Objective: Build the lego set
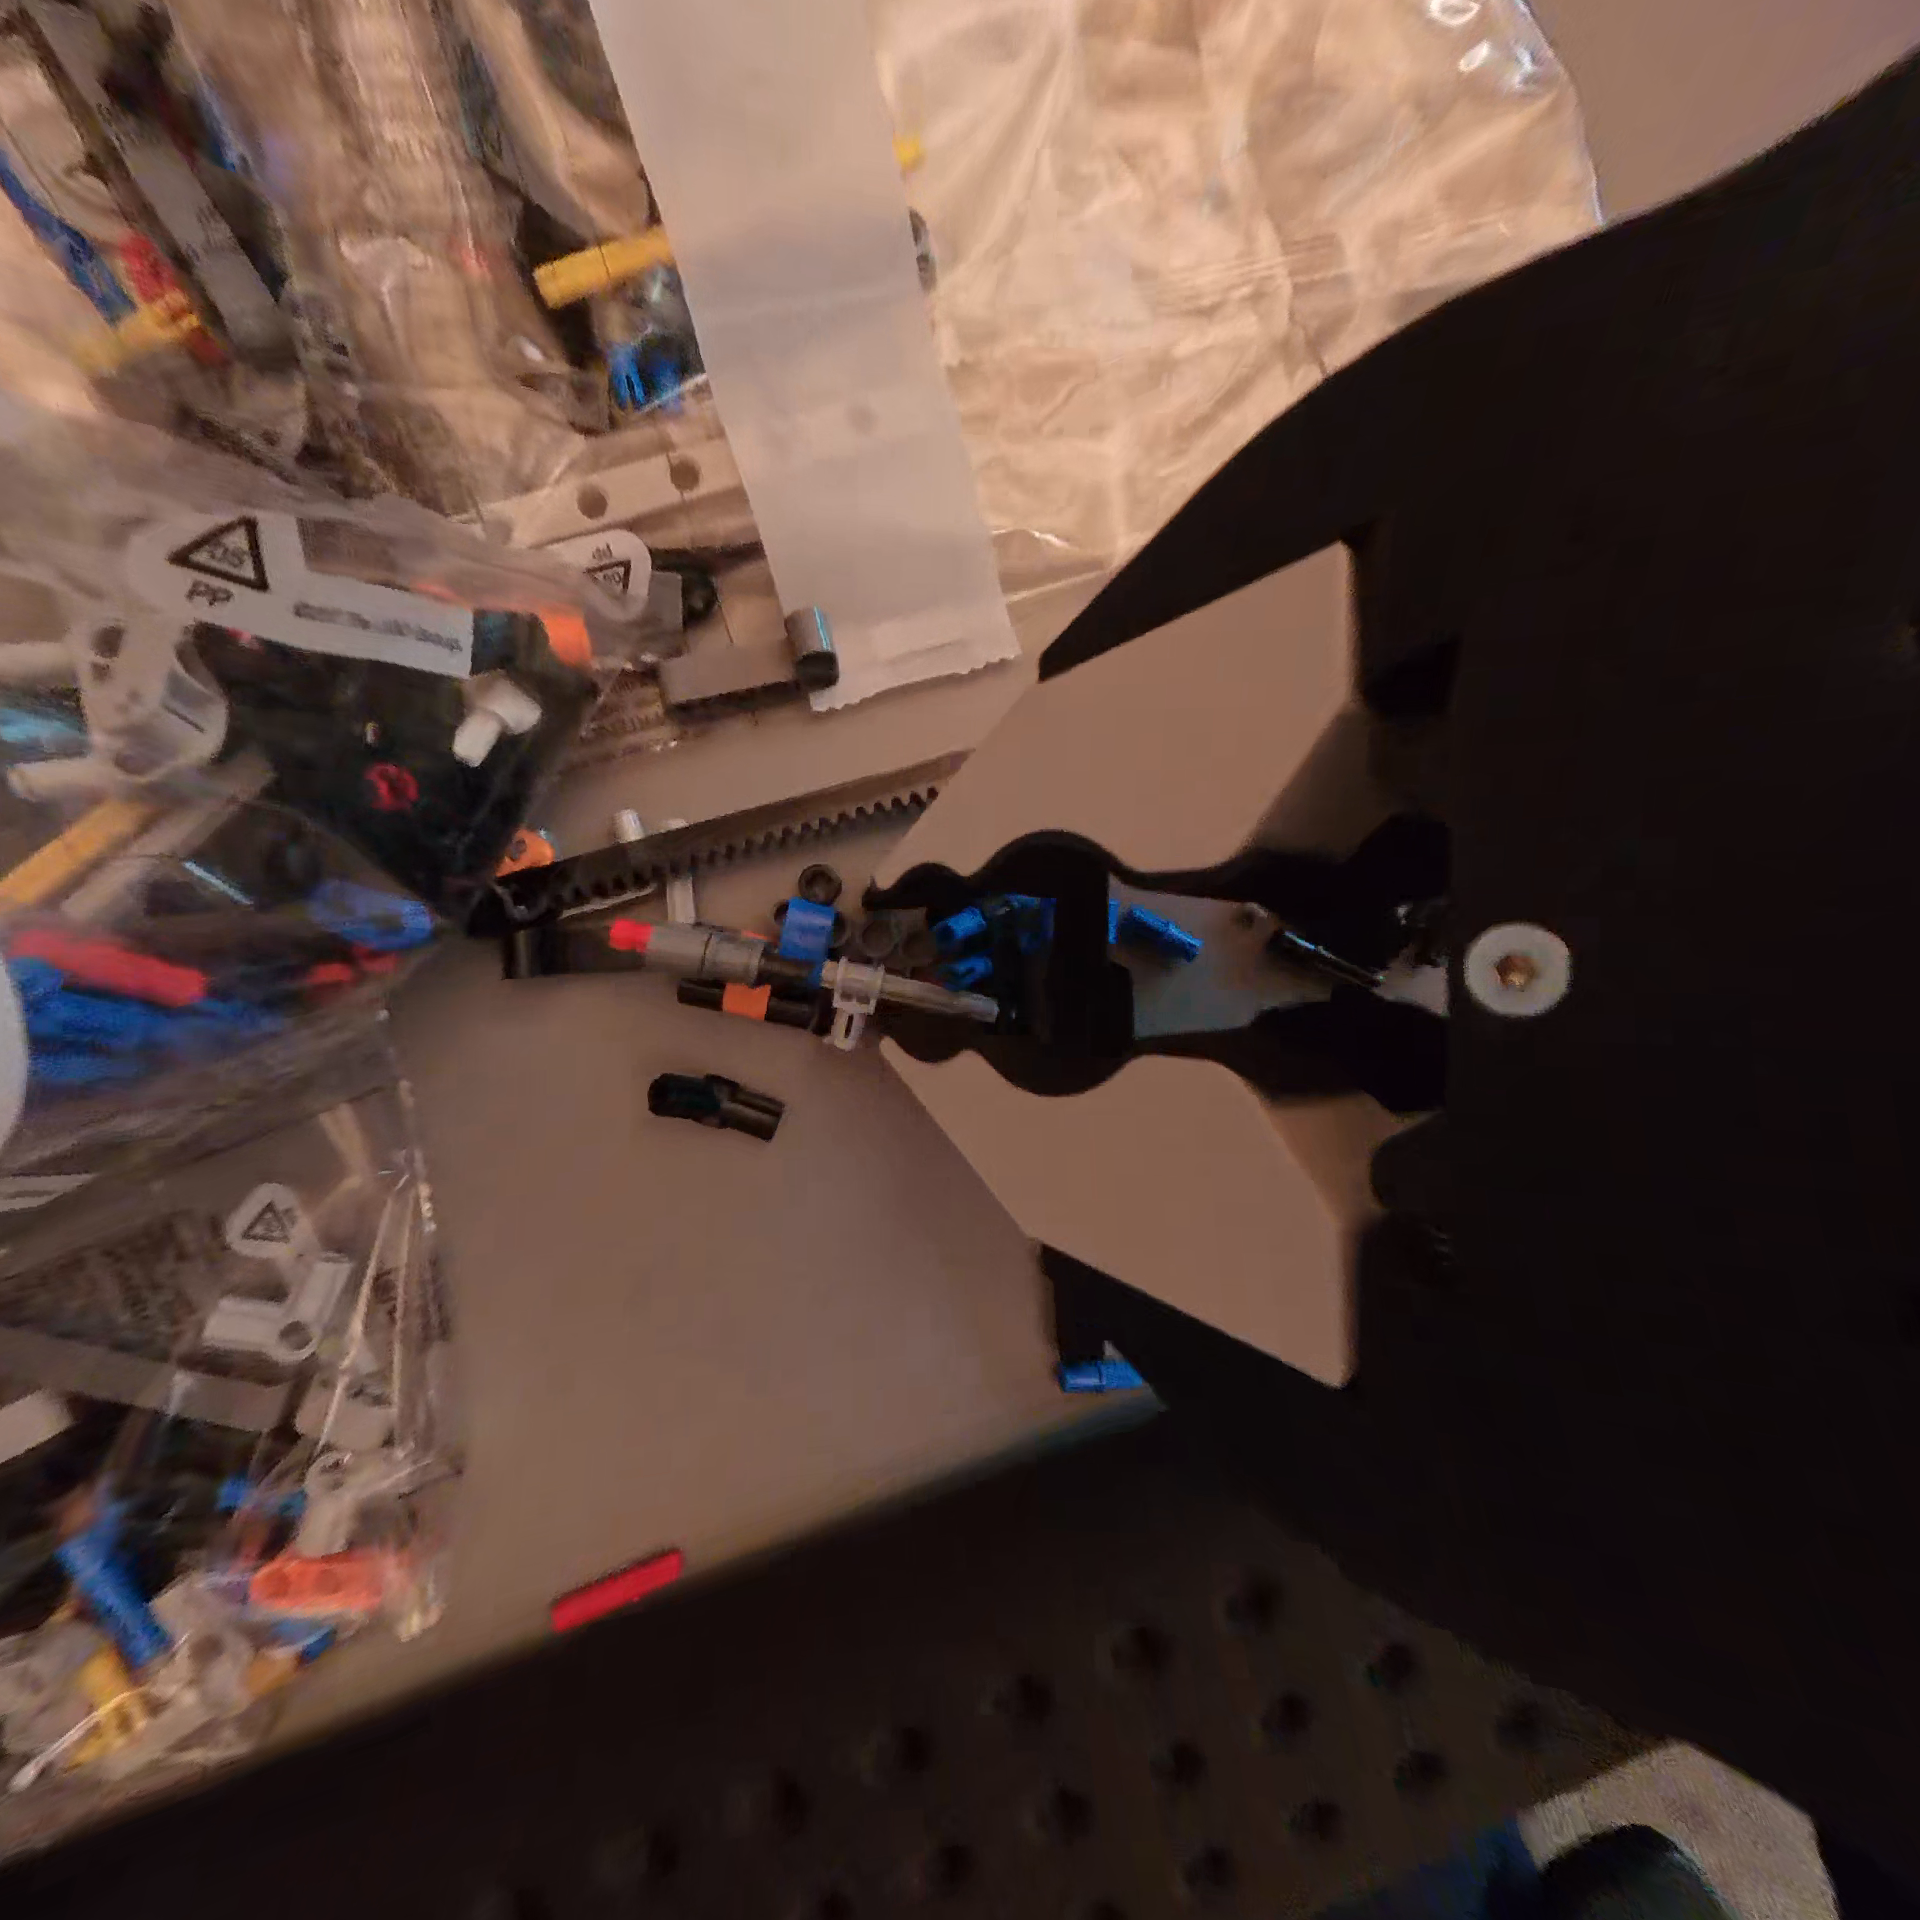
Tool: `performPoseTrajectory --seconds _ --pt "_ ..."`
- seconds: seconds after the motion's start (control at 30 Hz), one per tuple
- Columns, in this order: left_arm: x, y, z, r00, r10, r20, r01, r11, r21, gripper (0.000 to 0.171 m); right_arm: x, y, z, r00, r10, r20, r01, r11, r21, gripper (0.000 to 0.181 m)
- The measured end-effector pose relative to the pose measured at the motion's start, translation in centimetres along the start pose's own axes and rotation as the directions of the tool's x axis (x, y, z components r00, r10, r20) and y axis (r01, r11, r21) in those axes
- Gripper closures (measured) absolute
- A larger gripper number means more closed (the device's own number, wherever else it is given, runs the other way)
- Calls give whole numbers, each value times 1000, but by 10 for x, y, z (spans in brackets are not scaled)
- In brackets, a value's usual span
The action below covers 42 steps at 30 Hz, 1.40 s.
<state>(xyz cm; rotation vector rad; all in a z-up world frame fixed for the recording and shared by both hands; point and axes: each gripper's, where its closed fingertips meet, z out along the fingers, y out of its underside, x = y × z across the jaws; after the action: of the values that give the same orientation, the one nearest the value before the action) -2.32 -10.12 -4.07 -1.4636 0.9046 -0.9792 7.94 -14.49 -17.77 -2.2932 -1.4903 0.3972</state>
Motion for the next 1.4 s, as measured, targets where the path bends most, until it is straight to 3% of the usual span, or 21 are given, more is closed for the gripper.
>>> performPoseTrajectory --seconds 0.23,0.6,1.4 --pt "-1 1 0 1000 0 1 0 1000 -3 158 9 -5 -9 1000 14 -23 -12 998 64 168" --pt "4 1 2 1000 29 -10 -29 1000 -10 156 16 -24 -37 998 57 14 -59 961 271 168" --pt "5 8 2 999 50 -12 -50 997 -55 149 14 -28 -34 999 34 41 -45 945 323 168"
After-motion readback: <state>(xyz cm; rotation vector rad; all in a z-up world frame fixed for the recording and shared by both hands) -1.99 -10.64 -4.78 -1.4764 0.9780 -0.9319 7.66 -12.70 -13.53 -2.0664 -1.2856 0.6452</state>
